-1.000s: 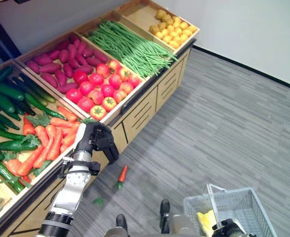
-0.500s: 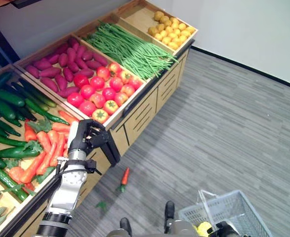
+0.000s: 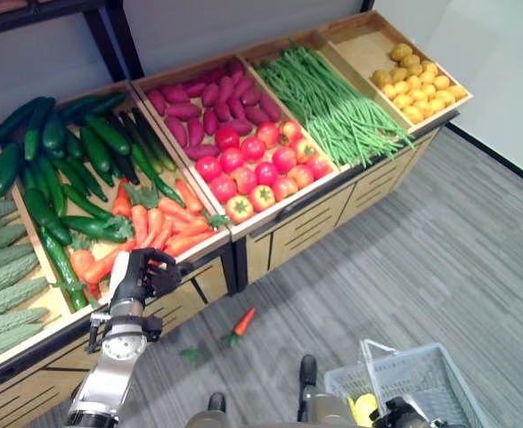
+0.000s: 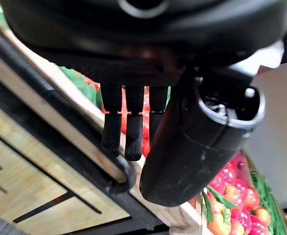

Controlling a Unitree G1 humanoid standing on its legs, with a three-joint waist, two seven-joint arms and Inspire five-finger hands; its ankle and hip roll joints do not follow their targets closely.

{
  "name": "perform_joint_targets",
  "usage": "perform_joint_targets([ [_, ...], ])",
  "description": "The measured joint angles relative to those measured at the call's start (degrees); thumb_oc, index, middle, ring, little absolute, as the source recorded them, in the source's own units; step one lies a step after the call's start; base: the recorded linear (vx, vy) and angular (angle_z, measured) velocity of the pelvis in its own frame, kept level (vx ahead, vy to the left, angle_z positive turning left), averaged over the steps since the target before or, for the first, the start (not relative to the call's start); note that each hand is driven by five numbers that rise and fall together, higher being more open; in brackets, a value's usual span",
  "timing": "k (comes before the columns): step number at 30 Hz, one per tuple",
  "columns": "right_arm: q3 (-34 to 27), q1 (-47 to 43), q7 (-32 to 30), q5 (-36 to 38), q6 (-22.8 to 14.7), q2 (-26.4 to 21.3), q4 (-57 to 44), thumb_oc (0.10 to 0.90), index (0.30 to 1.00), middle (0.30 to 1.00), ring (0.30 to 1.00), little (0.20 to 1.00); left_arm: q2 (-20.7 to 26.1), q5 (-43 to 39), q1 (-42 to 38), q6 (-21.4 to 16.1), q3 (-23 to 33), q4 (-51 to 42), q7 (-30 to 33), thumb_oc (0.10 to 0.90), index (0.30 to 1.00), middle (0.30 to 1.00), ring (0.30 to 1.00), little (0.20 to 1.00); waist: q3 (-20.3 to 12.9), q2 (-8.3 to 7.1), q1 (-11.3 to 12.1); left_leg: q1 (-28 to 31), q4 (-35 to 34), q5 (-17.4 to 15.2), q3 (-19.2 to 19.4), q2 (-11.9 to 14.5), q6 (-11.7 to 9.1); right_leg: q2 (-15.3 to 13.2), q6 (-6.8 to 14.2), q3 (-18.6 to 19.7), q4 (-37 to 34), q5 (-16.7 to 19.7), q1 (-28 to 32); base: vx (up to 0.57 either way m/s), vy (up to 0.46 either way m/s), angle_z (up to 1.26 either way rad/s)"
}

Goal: Get the vegetables into the basket

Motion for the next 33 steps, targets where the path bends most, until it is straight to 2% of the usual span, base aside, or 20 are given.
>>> perform_joint_targets([
  [5, 0.13, -1.18, -0.23, -0.49, -0.66, -0.93, -1.04, 0.4, 0.3, 0.3, 0.3, 0.3, -0.55, 0.0, -2.98, 0.0, 0.03, -0.55, 0.06, 0.9, 1.0, 1.0, 1.0, 1.0, -0.13, 0.19, -0.9, -0.19, 0.23, 0.08, 1.51, 1.17, -0.39, 1.4, -0.75, -0.28, 0.03, -0.54, 0.03, 0.01, -0.033, -0.02],
  [9, 0.09, -0.75, -0.32, -0.45, -0.61, -0.75, -0.33, 0.4, 0.3, 0.3, 0.3, 0.3, -0.55, 0.05, -4.43, 0.0, 0.07, -3.11, 0.31, 0.9, 1.0, 1.0, 1.0, 1.0, -0.18, 0.16, -1.47, -0.06, -0.75, -0.93, 1.69, 1.34, -1.87, 1.14, -0.35, -0.3, 0.01, -0.61, -0.43, 0.0, -0.008, 0.02],
  [14, 0.02, 0.23, -0.82, -0.38, -0.56, 0.02, 0.34, 0.4, 0.3, 0.3, 0.3, 0.3, -0.49, 0.33, -4.25, 0.04, 1.53, -3.92, 1.08, 0.9, 1.0, 1.0, 1.0, 1.0, -1.73, -0.45, -1.29, -0.43, -0.87, -1.3, 2.35, -0.65, -0.8, -0.87, -0.03, 0.57, -0.26, -0.43, -1.28, 0.01, 0.0, -0.05],
  [19, 0.0, 1.86, -1.38, -0.34, 0.06, 0.2, 0.74, 0.4, 0.3, 0.3, 0.3, 0.3, -0.46, 3.75, -3.21, 0.09, 4.97, -5.19, 5.23, 0.9, 1.0, 1.0, 1.0, 1.0, -3.2, -0.24, -1.06, -0.36, -0.86, -0.95, 2.34, -0.7, -1.16, -0.81, 0.5, 0.57, -0.14, 0.07, -1.24, 0.0, 0.0, 0.0],
  [26, -0.02, 1.85, -1.63, -0.34, 0.06, 0.19, 1.13, 0.4, 0.3, 0.3, 0.3, 0.3, -0.1, 7.46, -3.14, 1.31, 5.58, -5.11, 6.74, 0.9, 1.0, 1.0, 1.0, 1.0, -3.29, -0.12, -1.05, -0.21, -0.86, -0.93, 2.4, -0.75, -1.19, -0.82, 0.47, 0.7, -0.04, 0.12, -1.17, 0.0, 0.0, 0.0],
  [29, -0.01, 1.72, -1.84, -0.36, -0.02, 0.19, 1.35, 0.4, 0.3, 0.3, 0.3, 0.3, 0.05, 11.16, -3.21, 2.18, 5.57, -2.26, 7.18, 0.9, 1.0, 1.0, 1.0, 1.0, -3.45, 0.12, -1.83, -0.23, -0.87, -0.91, 2.48, -0.77, -1.2, -0.77, 0.47, 0.85, -0.04, 0.14, -1.27, 0.0, 0.002, -0.01],
  [33, -0.04, 1.47, -1.83, -0.36, -0.27, 0.17, 1.31, 0.4, 0.3, 0.3, 0.3, 0.3, 0.36, 12.1, -4.01, 3.91, 5.55, 4.18, 7.35, 0.9, 1.0, 1.0, 1.0, 1.0, -3.64, -0.1, -2.28, -1.15, -0.86, -0.86, 3.22, -0.93, -1.21, -0.68, 0.41, 1.81, -0.04, 0.59, -2.84, -0.01, 0.002, -0.13],
])
